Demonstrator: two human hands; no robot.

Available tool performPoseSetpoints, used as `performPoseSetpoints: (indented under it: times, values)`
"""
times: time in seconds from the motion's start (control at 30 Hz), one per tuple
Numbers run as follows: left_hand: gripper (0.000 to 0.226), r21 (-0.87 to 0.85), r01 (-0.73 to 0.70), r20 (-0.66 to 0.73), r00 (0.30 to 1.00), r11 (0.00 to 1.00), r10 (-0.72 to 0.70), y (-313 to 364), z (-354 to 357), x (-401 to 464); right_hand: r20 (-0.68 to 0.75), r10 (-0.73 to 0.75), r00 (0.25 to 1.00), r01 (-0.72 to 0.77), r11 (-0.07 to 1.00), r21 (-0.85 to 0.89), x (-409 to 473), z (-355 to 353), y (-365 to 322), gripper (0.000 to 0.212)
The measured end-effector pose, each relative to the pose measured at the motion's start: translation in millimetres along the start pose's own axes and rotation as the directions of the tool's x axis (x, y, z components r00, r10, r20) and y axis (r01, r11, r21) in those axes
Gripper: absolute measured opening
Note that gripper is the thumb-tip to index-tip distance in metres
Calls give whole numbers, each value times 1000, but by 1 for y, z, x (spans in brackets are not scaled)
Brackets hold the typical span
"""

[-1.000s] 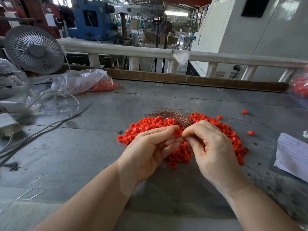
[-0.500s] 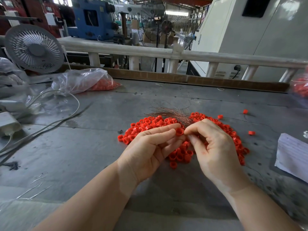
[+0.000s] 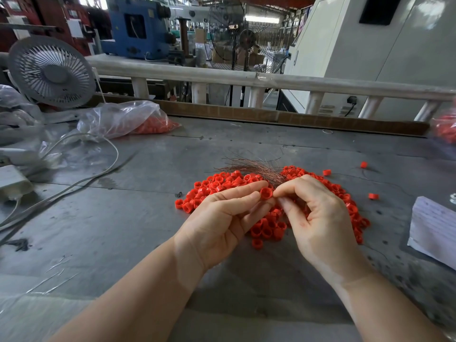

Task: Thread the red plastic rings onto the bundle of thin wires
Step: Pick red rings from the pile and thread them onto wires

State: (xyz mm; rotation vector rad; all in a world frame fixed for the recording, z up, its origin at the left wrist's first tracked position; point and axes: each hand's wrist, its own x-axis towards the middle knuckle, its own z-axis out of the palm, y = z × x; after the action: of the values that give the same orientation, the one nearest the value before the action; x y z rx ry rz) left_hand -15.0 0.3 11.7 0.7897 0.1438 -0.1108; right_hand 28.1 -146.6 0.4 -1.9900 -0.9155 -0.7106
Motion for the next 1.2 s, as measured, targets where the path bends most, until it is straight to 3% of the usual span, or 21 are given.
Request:
performPoseSetpoints:
  times: [0.43, 1.07, 1.2]
  values:
    - [30, 8, -10, 17, 1000, 1000, 10, 0, -1, -1, 39, 76, 996, -80, 991, 104, 0, 0, -3, 8]
    - [23, 185, -206, 68, 978, 961, 197, -4, 2, -3, 68, 109, 992, -120, 972, 202, 1, -1, -6, 11]
    - [23, 205, -229, 78, 973, 952, 217, -4, 2, -3, 79, 139, 987, -153, 965, 212, 0, -2, -7, 21]
